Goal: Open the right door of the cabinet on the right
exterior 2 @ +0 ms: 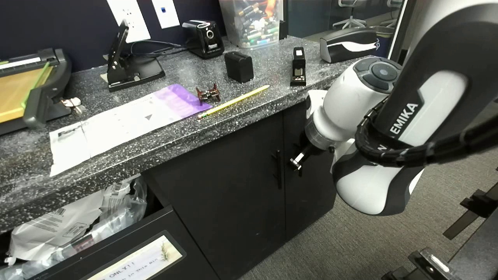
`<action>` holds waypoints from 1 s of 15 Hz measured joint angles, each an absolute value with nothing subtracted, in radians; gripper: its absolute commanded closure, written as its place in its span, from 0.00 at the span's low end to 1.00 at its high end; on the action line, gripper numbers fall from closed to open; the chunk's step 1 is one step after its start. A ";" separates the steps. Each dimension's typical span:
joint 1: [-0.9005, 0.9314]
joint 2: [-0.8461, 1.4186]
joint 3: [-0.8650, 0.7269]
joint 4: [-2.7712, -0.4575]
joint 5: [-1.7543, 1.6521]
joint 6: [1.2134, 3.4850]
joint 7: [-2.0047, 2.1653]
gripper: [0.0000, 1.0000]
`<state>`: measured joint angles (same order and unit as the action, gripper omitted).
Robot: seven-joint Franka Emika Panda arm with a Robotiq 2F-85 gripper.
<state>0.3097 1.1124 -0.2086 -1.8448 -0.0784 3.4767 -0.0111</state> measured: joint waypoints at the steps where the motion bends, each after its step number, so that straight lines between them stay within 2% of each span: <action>1: 0.310 1.115 -0.208 -1.845 -0.070 3.478 -0.019 0.80; 4: 0.310 1.119 -0.209 -1.845 -0.049 3.478 -0.040 1.00; 6: 0.310 1.120 -0.211 -1.844 -0.043 3.478 -0.048 0.95; 10: 0.296 1.114 -0.196 -1.842 -0.043 3.463 -0.049 0.95; 15: 0.129 1.040 -0.056 -1.889 -0.120 3.362 -0.092 0.95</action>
